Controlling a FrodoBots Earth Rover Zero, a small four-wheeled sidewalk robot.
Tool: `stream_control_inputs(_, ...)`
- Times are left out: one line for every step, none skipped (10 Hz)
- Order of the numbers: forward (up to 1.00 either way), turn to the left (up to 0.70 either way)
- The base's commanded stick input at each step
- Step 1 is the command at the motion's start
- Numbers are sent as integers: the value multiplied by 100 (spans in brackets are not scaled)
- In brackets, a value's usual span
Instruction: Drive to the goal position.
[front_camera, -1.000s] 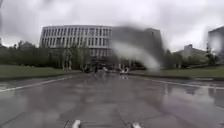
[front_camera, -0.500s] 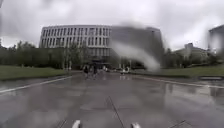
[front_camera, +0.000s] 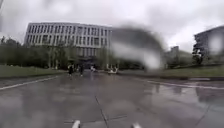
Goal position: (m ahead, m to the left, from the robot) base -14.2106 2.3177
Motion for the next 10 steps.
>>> stream_control_inputs(70,0)
stream_control_inputs(70,0)
stream_control_inputs(70,0)
stream_control_inputs(70,0)
stream_control_inputs(70,0)
stream_control_inputs(70,0)
stream_control_inputs(70,0)
stream_control_inputs(70,0)
stream_control_inputs(70,0)
stream_control_inputs(70,0)
